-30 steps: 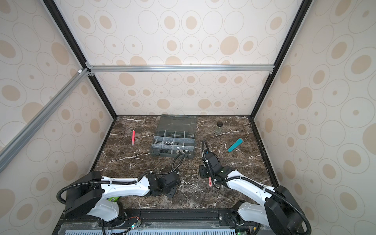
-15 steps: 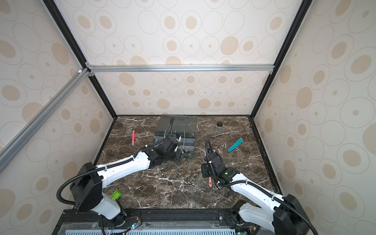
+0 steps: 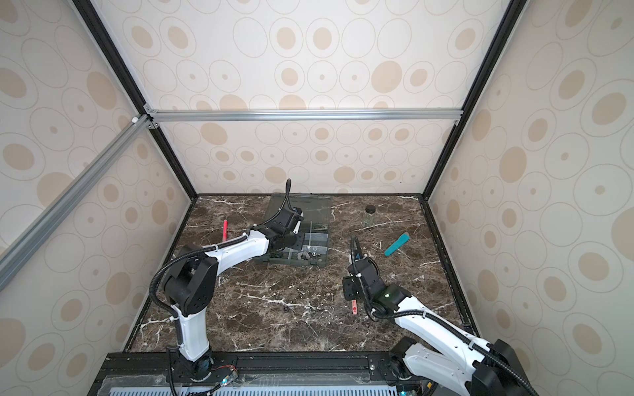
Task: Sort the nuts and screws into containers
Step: 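Carry the black nut with the left gripper into the nut compartment, release, then withdraw the left gripper from the box back beside it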
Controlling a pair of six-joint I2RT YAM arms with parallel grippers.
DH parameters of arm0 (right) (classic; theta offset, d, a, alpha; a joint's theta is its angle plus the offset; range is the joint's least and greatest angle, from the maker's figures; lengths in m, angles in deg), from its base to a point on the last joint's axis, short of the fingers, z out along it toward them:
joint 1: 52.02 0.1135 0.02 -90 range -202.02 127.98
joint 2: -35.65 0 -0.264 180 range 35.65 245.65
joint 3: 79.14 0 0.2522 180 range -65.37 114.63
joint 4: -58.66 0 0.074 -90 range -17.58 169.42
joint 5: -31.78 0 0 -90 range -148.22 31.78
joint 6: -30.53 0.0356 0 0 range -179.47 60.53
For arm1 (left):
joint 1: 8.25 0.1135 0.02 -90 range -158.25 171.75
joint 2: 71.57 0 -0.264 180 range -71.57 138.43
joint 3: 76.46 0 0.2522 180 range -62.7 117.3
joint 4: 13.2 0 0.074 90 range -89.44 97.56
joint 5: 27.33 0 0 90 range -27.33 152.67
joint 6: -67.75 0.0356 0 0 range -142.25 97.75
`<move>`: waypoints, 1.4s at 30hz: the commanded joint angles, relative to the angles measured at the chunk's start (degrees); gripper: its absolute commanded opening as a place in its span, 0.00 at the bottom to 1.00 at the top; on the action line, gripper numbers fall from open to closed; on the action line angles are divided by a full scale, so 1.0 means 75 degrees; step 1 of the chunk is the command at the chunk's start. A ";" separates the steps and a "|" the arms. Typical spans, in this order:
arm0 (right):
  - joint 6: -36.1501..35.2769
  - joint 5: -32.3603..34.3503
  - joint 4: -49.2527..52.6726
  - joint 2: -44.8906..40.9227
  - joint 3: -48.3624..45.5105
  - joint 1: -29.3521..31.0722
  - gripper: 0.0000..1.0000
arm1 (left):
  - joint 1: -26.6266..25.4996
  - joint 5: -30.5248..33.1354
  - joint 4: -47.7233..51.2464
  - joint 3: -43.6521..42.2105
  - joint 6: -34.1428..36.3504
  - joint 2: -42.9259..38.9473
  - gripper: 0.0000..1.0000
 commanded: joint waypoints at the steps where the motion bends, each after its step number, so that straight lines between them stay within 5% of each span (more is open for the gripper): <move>1: -0.0025 0.0132 0.0242 -0.0087 0.0053 -0.0014 0.47 | 0.0099 -0.0199 -0.0280 0.0382 0.0083 0.0056 0.18; 12: -0.0013 0.0020 0.0287 -0.0017 0.0122 -0.0016 0.47 | 0.0231 -0.0276 -0.0451 0.0290 -0.0034 -0.0129 0.44; 42: -0.0256 -0.0280 0.0041 0.0533 0.0299 -0.0015 0.48 | 0.0488 -0.0826 -0.1822 -0.2726 -0.0846 -0.3570 0.50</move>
